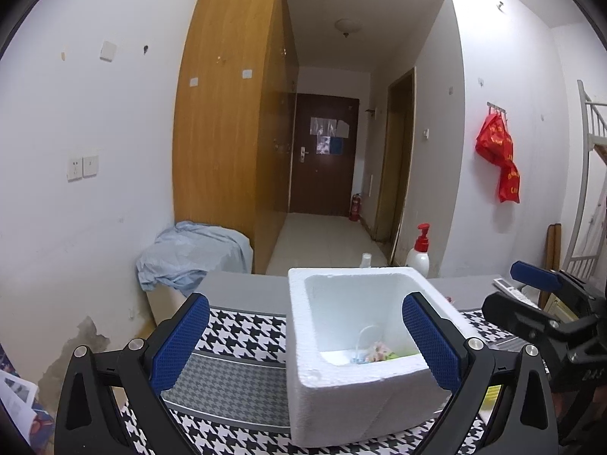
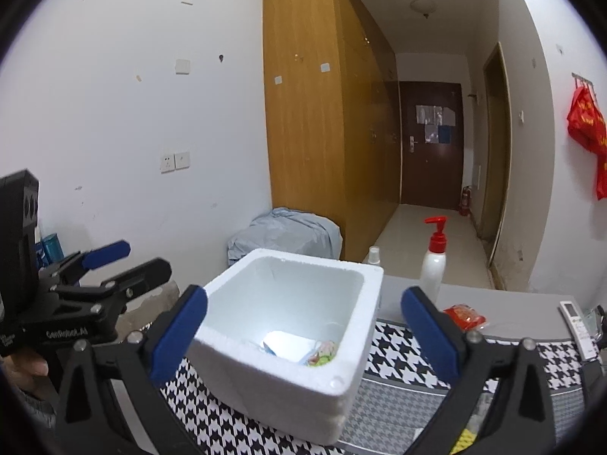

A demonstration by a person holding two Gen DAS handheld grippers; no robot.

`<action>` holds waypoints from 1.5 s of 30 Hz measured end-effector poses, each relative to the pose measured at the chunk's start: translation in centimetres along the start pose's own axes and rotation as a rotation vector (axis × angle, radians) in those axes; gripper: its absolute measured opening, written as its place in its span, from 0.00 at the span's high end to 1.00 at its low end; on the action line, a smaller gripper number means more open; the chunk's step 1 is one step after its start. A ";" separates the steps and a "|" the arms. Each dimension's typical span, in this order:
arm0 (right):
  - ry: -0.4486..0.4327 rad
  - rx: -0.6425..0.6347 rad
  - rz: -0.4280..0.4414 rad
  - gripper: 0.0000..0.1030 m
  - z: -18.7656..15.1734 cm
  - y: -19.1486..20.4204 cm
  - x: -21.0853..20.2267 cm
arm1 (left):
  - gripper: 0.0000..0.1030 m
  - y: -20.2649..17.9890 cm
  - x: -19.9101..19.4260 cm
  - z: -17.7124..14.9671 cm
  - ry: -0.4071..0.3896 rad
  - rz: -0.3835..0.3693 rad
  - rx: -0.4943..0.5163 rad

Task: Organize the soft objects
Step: 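Lower the green snack packet into the foam box and open the right tool, then move both tools back toward the yellow sponge on the table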

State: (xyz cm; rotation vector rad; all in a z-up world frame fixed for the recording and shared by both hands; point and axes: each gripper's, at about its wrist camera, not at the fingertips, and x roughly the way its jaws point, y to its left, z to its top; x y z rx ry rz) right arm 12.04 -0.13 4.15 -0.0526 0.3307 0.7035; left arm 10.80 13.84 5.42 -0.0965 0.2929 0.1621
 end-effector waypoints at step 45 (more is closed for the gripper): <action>-0.076 0.035 -0.171 0.00 -5.0 -3.1 -10.1 | 0.01 -9.2 -4.8 -3.0 -0.046 -0.236 0.084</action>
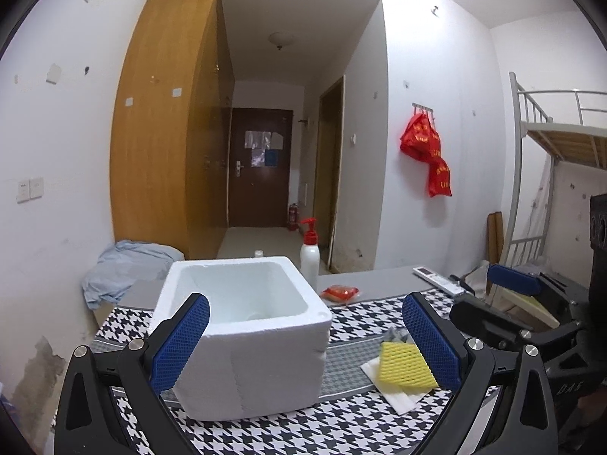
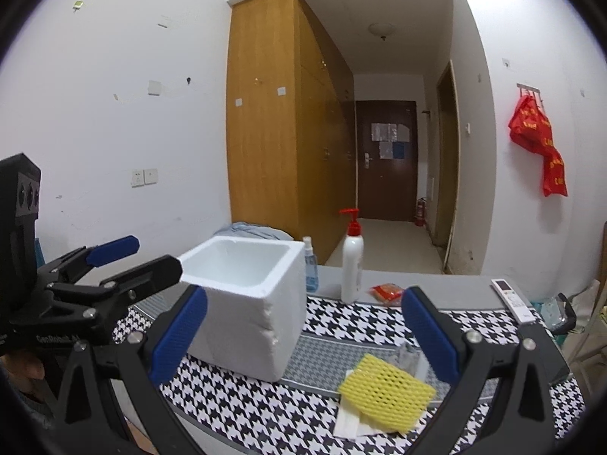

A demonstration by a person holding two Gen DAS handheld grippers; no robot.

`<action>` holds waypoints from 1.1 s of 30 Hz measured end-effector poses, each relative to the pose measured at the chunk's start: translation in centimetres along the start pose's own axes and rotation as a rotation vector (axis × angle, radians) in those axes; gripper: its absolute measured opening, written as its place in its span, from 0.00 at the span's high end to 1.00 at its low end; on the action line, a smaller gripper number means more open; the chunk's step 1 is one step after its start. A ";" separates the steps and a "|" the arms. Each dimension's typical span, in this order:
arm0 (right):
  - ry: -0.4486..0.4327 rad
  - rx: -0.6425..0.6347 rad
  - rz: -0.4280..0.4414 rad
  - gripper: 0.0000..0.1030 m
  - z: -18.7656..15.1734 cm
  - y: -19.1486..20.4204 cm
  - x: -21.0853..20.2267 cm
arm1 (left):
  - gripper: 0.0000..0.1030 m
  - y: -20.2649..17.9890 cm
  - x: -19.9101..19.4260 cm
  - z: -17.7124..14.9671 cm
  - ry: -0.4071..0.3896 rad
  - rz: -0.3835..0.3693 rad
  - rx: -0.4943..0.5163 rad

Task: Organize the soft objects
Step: 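Move both tools back toward the yellow sponge on the table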

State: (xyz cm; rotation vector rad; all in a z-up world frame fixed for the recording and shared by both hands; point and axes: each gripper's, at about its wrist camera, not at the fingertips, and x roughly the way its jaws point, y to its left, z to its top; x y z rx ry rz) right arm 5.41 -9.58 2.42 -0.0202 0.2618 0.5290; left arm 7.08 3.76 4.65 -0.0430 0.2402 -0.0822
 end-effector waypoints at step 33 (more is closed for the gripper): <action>0.043 0.102 -0.082 0.00 -4.8 -5.3 0.1 | 0.01 -1.1 3.8 -5.1 0.068 -0.021 -0.012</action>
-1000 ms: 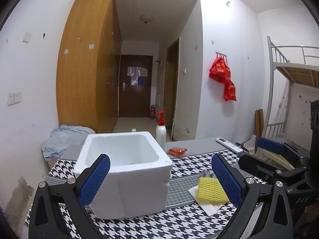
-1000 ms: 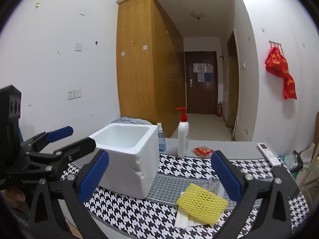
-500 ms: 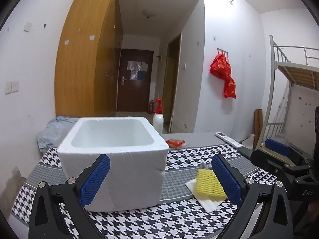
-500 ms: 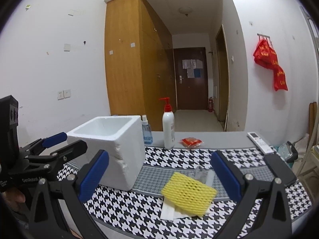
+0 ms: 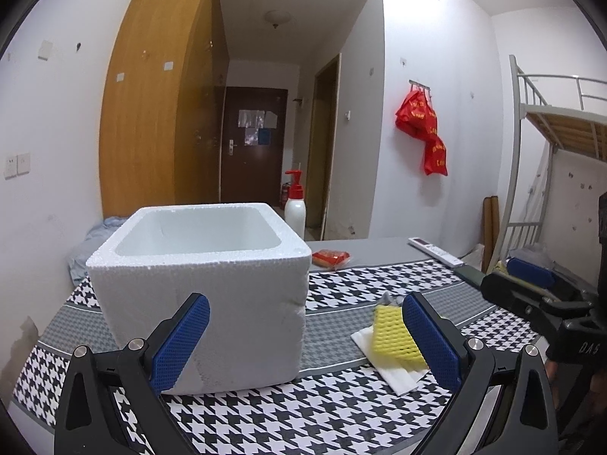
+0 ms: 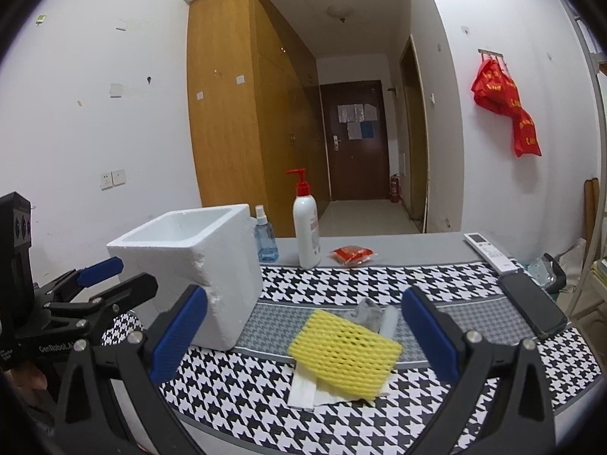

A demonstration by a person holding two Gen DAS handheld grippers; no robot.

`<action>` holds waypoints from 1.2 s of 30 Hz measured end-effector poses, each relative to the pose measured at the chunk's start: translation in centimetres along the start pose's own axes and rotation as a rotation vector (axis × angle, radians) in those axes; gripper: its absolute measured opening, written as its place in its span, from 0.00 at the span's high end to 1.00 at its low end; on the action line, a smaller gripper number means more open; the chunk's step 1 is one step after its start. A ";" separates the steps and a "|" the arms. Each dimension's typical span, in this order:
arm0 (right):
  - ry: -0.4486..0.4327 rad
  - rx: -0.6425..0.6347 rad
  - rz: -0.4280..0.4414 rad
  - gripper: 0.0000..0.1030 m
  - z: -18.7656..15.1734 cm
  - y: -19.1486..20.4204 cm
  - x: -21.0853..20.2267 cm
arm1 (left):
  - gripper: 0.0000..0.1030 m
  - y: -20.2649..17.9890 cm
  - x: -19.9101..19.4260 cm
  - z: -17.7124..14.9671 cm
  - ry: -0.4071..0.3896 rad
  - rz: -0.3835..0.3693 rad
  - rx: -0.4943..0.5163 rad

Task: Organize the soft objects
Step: 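Move both tools back toward the yellow sponge on the table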

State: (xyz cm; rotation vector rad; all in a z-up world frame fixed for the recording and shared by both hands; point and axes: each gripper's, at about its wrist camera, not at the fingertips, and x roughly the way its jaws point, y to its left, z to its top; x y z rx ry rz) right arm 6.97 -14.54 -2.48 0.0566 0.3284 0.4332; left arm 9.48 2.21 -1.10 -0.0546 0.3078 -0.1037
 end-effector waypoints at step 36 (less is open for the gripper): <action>0.168 0.060 -0.073 0.00 -3.3 -7.4 2.8 | 0.01 -5.4 7.2 -2.9 0.243 -0.162 0.066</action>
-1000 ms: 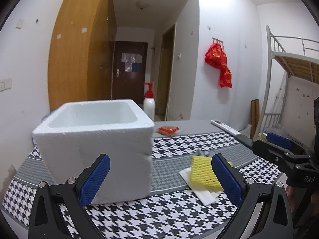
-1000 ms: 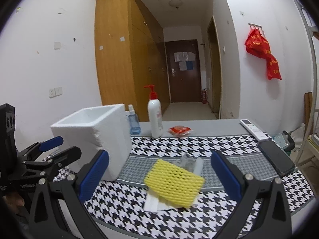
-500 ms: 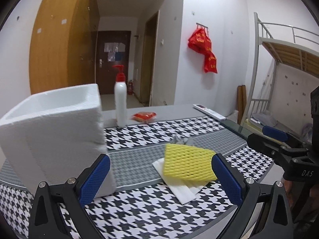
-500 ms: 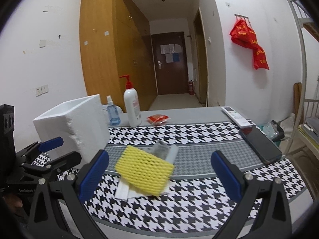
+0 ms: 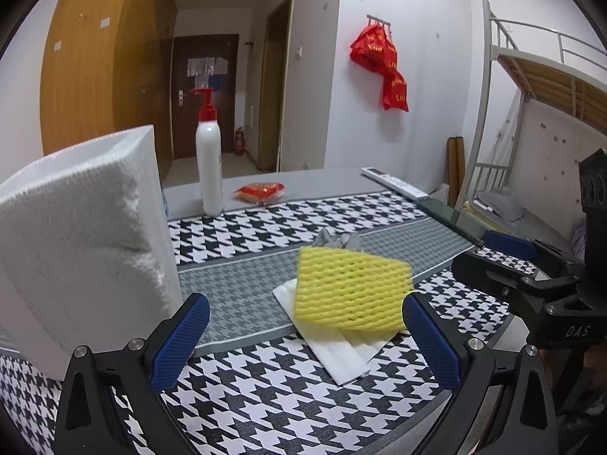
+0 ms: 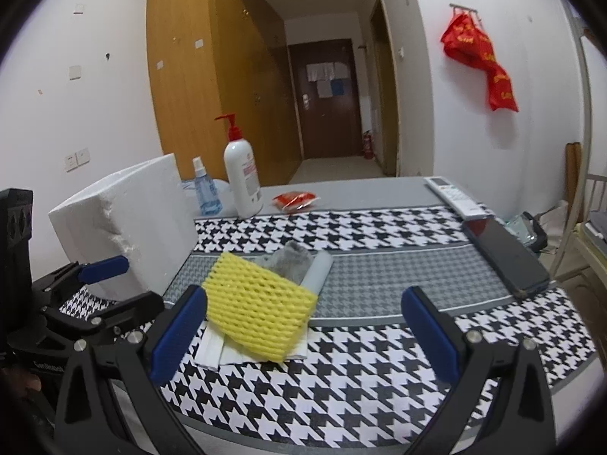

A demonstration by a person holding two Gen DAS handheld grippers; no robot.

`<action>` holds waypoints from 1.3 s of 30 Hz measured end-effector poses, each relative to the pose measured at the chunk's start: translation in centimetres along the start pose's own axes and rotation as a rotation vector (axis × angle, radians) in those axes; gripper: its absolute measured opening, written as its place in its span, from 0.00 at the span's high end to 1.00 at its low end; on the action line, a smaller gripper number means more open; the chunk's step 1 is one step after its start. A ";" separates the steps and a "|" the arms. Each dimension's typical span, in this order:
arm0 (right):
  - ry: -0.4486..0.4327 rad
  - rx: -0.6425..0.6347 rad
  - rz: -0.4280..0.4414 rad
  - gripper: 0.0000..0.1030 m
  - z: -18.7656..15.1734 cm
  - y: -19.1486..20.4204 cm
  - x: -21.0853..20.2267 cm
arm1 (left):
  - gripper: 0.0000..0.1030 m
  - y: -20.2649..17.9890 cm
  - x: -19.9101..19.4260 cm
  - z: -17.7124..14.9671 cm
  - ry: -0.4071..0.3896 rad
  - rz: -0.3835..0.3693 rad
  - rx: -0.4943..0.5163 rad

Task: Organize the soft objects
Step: 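Move both tools back toward the yellow sponge on the table, then close the left tool on the yellow mesh sponge while the right tool moves to the grey sock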

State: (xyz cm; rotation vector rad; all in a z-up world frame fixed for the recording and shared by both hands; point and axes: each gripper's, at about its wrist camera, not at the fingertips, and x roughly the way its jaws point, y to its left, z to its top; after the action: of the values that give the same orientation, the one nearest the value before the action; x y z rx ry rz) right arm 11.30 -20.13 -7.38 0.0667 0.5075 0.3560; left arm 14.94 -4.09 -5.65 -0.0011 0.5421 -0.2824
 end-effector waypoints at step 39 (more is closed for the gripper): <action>0.262 0.008 0.224 0.65 -0.9 -0.1 6.9 | 0.01 1.9 1.9 0.3 0.036 0.090 -0.042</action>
State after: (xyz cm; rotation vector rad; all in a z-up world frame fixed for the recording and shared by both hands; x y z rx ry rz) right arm 16.56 -17.84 -11.41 0.0856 0.7638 0.5869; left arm 17.12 -2.83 -6.52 -0.0123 0.5819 -0.1833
